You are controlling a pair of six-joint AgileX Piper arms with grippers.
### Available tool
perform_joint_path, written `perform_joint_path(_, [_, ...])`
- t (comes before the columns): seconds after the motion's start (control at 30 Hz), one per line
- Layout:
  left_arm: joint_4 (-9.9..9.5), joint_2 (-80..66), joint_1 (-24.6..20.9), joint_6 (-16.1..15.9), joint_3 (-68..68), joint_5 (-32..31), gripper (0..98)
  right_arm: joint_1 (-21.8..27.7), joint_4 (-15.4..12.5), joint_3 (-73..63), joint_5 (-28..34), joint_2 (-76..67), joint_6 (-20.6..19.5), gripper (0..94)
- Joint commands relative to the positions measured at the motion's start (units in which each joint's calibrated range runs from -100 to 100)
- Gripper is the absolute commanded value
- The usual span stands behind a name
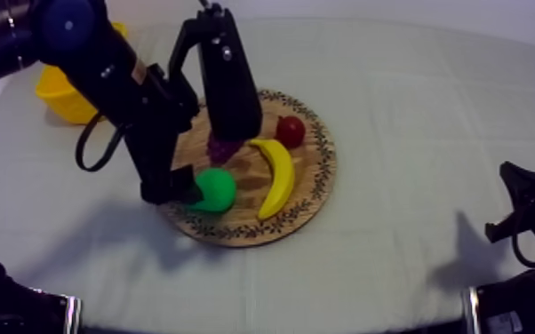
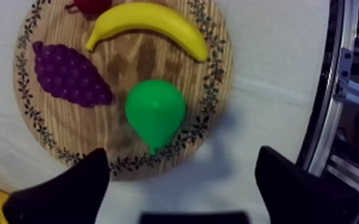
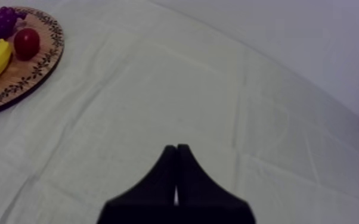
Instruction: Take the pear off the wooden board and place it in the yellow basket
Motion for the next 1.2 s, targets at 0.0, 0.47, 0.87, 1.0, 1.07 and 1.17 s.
perform_joint_path(0.0, [-0.16, 0.3, 0.0, 0.0, 1.2, -0.9, 96.1, 0.0, 0.0, 0.0, 0.0, 0.0, 0.0, 0.4])
perform_joint_path(0.47, [-0.3, 7.8, -0.6, -1.5, 4.9, -8.0, 97.1, 0.0, 0.0, 0.0, 0.0, 0.0, 0.0, 0.4])
perform_joint_path(0.87, [-0.34, 14.8, -0.2, 0.3, 3.5, -10.7, 94.1, 0.0, 0.0, 0.0, 0.0, 0.0, 0.0, 0.4])
perform_joint_path(1.0, [-0.18, 17.0, -0.2, 0.0, 2.2, -11.0, 95.3, 0.0, 0.0, 0.0, 0.0, 0.0, 0.0, 0.4])
perform_joint_path(1.07, [-0.04, 18.2, -0.3, -0.2, 1.6, -11.1, 95.6, 0.0, 0.0, 0.0, 0.0, 0.0, 0.0, 0.4])
perform_joint_path(1.17, [0.11, 19.9, -0.5, -0.4, 0.9, -11.4, 95.8, 0.0, 0.0, 0.0, 0.0, 0.0, 0.0, 0.4])
